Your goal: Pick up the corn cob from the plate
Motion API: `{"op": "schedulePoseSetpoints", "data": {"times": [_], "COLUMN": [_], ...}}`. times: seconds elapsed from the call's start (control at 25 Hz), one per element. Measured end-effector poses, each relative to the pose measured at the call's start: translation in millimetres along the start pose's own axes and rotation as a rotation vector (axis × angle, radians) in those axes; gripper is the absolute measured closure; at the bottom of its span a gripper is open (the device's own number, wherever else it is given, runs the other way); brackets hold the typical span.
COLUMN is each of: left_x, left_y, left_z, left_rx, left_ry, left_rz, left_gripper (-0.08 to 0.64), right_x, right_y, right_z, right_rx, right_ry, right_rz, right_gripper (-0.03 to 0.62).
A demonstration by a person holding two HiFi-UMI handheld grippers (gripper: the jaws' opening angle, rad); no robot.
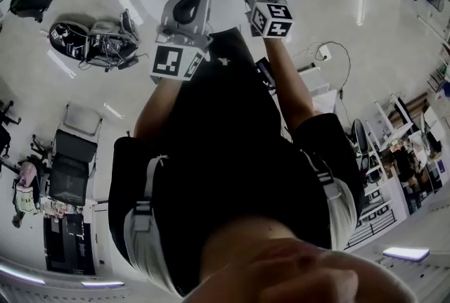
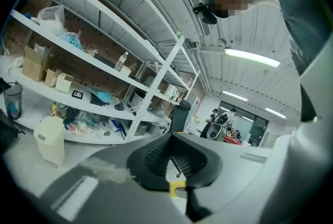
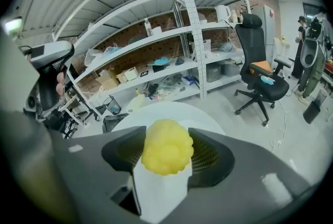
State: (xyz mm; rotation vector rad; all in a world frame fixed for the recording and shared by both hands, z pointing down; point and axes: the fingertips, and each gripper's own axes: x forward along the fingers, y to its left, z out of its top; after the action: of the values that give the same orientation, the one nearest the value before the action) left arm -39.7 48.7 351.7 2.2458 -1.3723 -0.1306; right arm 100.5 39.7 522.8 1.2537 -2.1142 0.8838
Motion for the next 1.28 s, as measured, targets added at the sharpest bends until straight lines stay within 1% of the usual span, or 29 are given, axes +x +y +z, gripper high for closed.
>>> {"op": "schedulePoseSetpoints", "data": {"times": [0.36,0.6,0.76,0.92,1.12,1.28], "left_x": [-19.8,-30.3,-33.2,-34.3,-37.0,-39.8], "left_y": [3.8,4.0,0.7,-6.7,-11.3,-19.0], "left_z": [32.1,38.3,41.0,44.3,41.7,45.4], "left_rx": [0.024,0.029,0.039,0.057,0.089,0.107], "left_ry": [-0.047,-0.039,-0.033,-0.028,-0.026,-0.037], "left_rz": [-0.046,-0.089,-0.096,-0.092,-0.073,-0.054], "left_gripper": [0.557,0.557,0.557,0.557,0.557,0.557], "right_x": [-30.9,-44.9,-53.7,-65.8,-75.7,-88.5], "right_y": [25.7,42.9,51.7,56.6,58.8,61.9], "right_z": [18.5,26.7,28.6,34.1,34.8,42.9], "right_rx": [0.008,0.011,0.013,0.021,0.022,0.015], "right_ry": [-0.026,-0.04,-0.045,-0.057,-0.07,-0.098], "right_rz": [-0.045,-0.066,-0.067,-0.053,-0.014,0.021], "right_gripper": [0.328,0.328,0.328,0.328,0.328,0.328]}}
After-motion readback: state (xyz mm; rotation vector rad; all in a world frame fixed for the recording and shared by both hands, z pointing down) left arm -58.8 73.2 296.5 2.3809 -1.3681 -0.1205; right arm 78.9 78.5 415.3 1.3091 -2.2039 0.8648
